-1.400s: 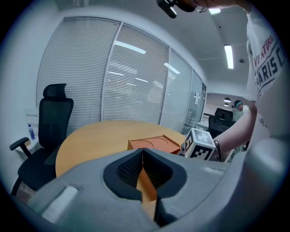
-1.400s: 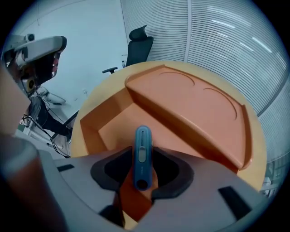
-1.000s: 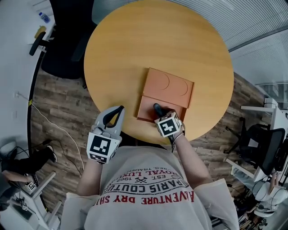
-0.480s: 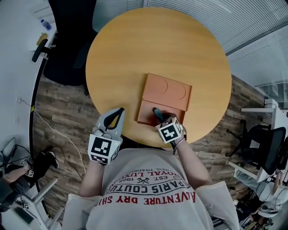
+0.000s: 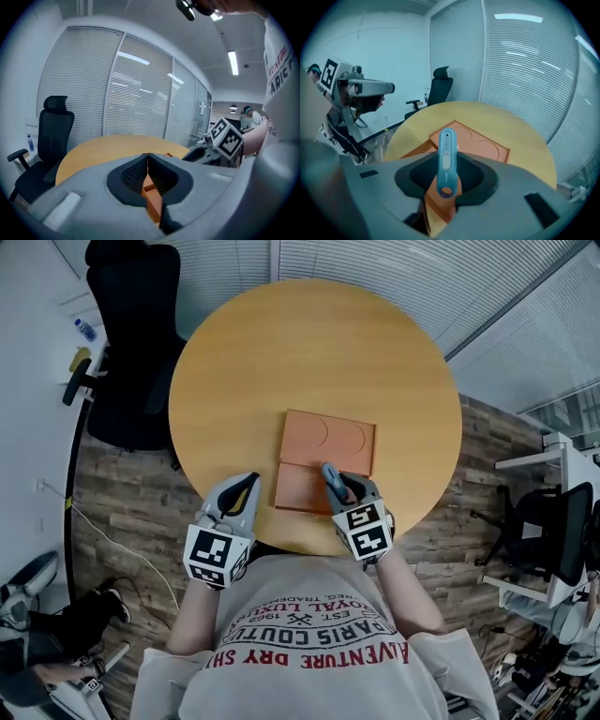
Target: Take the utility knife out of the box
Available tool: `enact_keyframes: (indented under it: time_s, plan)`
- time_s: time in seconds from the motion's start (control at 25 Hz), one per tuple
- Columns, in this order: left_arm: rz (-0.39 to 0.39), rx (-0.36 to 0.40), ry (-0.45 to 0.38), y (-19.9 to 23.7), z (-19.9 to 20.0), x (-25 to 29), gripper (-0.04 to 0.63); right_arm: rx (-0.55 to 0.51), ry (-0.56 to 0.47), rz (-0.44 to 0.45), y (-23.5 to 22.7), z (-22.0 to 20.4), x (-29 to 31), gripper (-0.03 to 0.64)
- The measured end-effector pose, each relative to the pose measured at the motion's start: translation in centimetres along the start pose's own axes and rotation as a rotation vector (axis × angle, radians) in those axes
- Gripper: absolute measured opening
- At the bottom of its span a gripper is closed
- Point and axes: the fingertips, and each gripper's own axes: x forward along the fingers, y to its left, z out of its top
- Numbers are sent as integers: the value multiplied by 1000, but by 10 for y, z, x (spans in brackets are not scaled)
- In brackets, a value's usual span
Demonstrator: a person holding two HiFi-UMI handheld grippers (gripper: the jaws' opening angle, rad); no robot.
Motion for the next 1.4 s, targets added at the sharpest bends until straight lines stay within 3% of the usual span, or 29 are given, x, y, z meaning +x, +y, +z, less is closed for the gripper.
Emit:
enact_keyframes:
  time_s: [0.68, 0.88, 1.4]
  plan:
    - [-119, 135, -126, -47, 75, 29, 11, 116, -423, -189, -55, 85, -119, 133]
    - [-138, 159, -161, -58, 92, 36, 11, 215, -493, -169, -63, 92, -141, 133]
    - [-129, 153, -144, -62, 98, 40, 11, 185, -527, -208, -65, 96, -145, 133]
